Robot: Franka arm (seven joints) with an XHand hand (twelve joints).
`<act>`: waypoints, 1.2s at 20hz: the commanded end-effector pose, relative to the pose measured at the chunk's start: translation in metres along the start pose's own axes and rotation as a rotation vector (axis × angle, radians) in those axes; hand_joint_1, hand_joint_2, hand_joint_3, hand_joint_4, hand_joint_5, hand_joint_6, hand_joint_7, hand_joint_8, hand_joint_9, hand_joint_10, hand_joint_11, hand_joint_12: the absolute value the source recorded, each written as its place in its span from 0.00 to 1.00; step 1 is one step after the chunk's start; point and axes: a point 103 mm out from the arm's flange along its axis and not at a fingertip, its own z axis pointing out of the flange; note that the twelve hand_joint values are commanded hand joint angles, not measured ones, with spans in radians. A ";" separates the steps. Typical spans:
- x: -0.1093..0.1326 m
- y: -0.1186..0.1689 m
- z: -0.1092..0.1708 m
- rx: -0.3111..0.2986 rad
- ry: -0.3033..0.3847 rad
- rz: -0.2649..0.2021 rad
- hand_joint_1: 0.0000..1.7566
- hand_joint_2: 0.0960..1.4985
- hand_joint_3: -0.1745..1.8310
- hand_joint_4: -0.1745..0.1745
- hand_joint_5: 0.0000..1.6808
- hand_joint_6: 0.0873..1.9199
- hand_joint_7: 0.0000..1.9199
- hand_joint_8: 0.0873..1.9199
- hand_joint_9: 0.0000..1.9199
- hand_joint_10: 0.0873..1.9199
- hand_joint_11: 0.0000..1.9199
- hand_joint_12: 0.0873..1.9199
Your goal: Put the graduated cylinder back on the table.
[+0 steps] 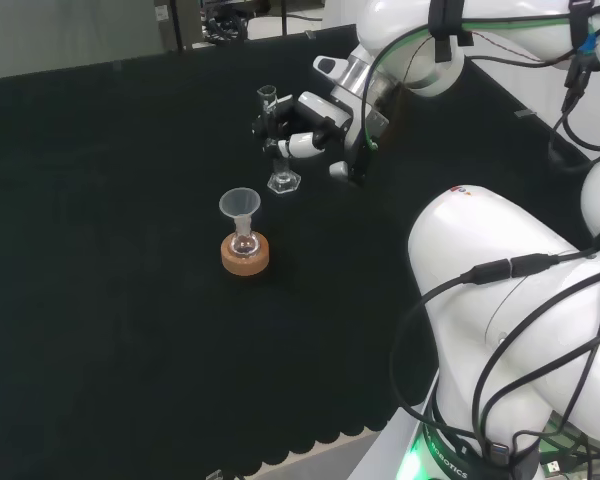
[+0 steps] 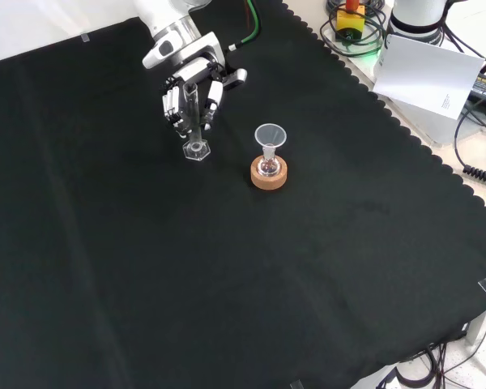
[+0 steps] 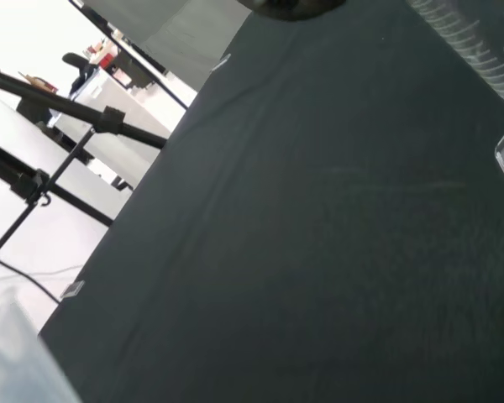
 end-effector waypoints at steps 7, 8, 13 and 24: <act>-0.013 0.006 0.013 -0.012 0.044 -0.019 0.77 0.74 0.09 0.72 0.60 0.31 0.48 0.56 0.68 0.02 0.52 0.45; -0.016 0.006 0.011 -0.018 0.054 -0.018 0.77 0.74 0.09 0.71 0.60 0.31 0.48 0.56 0.68 0.02 0.52 0.45; -0.014 0.008 0.021 -0.003 0.039 -0.012 0.77 0.74 0.09 0.71 0.60 0.32 0.48 0.57 0.67 0.02 0.51 0.46; -0.010 0.010 0.033 0.006 0.047 -0.009 0.77 0.74 0.09 0.71 0.60 0.32 0.48 0.57 0.67 0.02 0.51 0.46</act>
